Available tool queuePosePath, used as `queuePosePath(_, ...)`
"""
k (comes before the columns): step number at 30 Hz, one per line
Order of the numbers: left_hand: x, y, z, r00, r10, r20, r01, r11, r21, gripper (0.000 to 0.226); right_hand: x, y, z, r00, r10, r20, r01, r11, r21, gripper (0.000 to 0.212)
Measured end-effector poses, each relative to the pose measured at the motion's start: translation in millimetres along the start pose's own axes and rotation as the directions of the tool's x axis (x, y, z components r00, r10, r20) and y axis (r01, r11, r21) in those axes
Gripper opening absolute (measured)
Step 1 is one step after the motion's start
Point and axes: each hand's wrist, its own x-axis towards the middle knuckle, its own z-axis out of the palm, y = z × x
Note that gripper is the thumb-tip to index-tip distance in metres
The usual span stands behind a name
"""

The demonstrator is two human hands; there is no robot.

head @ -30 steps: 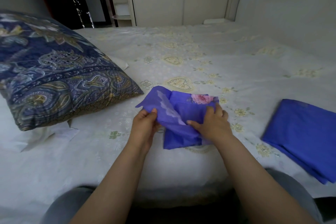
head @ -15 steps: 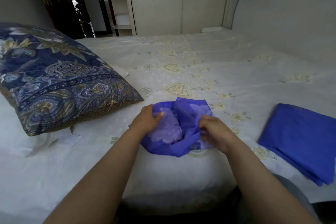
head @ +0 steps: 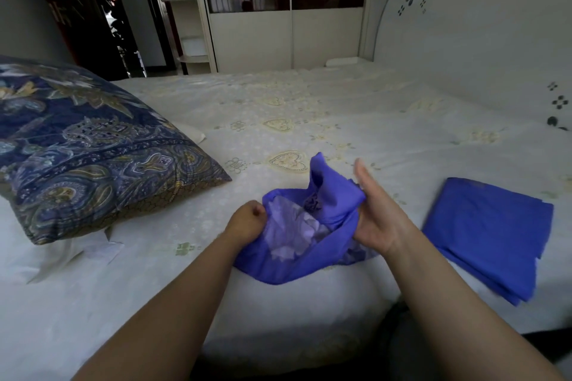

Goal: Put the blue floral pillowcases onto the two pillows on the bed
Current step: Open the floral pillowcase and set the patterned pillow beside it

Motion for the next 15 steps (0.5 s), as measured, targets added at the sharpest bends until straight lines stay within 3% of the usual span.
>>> queuePosePath(3,-5,17,-20,0.962,-0.09,-0.257,0.023,0.967,-0.253,0.005,-6,0,-6,0.998,0.03,-0.06,-0.046,0.958,-0.282,0.071)
queuePosePath(6,3,32,-53,0.891,-0.219,-0.397,-0.012,0.865,-0.502,0.013,-15,-30,-16,0.983,-0.134,-0.129,0.114,0.981,-0.157,0.071)
queuePosePath(8,9,35,-82,0.89,-0.318,-0.327,-0.056,0.634,-0.771,0.022,-22,-60,-15,0.938,-0.278,-0.206,0.26,0.959,-0.108,0.044)
queuePosePath(9,12,32,-95,0.896,-0.355,-0.267,-0.056,0.506,-0.86,0.022,-25,-77,-16,0.897,-0.351,-0.269,0.325,0.936,-0.135,0.02)
queuePosePath(10,15,26,-109,0.89,-0.388,-0.239,-0.059,0.422,-0.905,0.022,-27,-90,-17,0.849,-0.42,-0.321,0.372,0.906,-0.201,0.012)
queuePosePath(12,5,22,-137,0.858,-0.433,-0.277,-0.106,0.378,-0.92,0.025,-29,-110,-27,0.774,-0.508,-0.378,0.367,0.846,-0.386,0.022)
queuePosePath(15,-15,27,-166,0.833,-0.363,-0.418,-0.233,0.456,-0.859,0.04,-28,-115,-32,0.758,-0.519,-0.395,0.241,0.786,-0.57,0.029)
